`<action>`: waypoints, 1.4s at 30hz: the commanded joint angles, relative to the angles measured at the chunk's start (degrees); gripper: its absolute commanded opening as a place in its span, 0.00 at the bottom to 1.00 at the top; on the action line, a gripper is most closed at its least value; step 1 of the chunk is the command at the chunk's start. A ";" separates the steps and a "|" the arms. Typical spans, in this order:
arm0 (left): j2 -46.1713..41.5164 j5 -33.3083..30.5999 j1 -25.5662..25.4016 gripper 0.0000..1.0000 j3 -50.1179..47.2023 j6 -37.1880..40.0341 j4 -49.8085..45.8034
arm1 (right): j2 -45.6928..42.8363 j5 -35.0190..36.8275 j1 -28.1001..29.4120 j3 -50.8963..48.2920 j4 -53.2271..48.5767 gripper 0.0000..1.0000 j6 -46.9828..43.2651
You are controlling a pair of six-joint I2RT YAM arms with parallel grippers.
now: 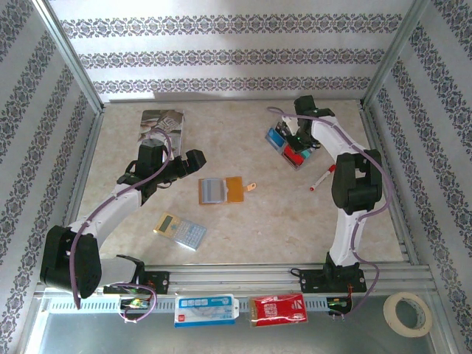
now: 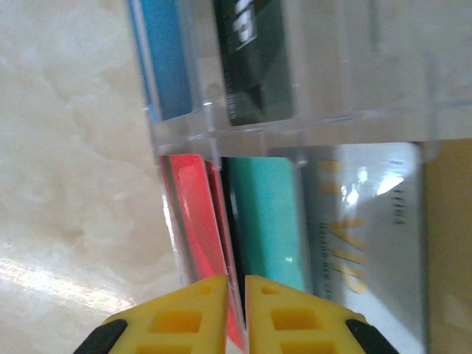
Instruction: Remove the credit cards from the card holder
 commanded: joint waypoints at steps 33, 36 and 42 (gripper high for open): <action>-11.29 -0.78 10.49 1.00 -15.98 -4.43 2.48 | -6.78 -0.44 39.36 -10.69 9.49 0.60 48.37; -11.99 -0.27 11.49 1.00 -15.88 -3.25 1.35 | -2.87 2.07 41.78 -7.31 8.30 0.63 48.17; -12.04 1.37 11.98 1.00 -15.80 -1.66 1.00 | 2.07 4.52 42.22 -2.97 5.39 0.64 46.35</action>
